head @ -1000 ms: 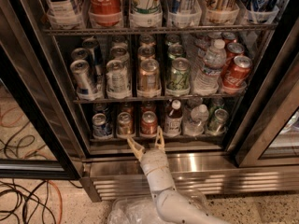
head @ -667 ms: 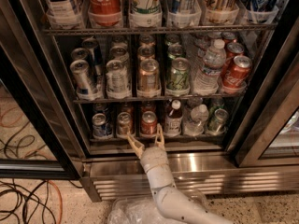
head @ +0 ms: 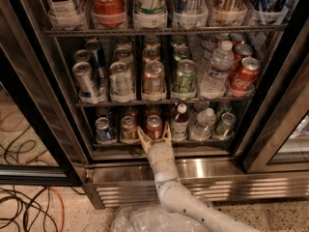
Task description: Pick coke can from bottom shelf of fridge
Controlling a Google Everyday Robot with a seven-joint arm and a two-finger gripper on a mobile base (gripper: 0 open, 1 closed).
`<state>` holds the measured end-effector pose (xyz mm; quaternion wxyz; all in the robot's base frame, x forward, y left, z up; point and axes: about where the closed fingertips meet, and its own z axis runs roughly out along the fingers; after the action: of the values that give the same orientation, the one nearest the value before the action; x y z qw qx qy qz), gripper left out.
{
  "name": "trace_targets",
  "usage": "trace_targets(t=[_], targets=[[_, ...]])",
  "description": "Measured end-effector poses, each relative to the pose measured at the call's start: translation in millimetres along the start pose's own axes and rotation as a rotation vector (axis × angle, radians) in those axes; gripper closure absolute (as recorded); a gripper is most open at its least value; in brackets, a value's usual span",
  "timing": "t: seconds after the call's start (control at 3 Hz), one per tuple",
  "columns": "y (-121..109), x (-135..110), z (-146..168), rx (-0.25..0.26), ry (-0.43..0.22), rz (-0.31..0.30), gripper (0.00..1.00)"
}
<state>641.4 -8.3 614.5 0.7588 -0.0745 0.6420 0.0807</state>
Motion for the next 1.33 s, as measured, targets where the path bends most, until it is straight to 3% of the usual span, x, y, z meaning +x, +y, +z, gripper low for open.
trace_targets(t=[0.33, 0.67, 1.33], targets=[[1.6, -1.3, 5.3, -0.002, -0.006, 0.002, 0.26], [1.6, -1.3, 5.3, -0.002, -0.006, 0.002, 0.45], [1.6, -1.3, 5.4, -0.002, -0.006, 0.002, 0.91]])
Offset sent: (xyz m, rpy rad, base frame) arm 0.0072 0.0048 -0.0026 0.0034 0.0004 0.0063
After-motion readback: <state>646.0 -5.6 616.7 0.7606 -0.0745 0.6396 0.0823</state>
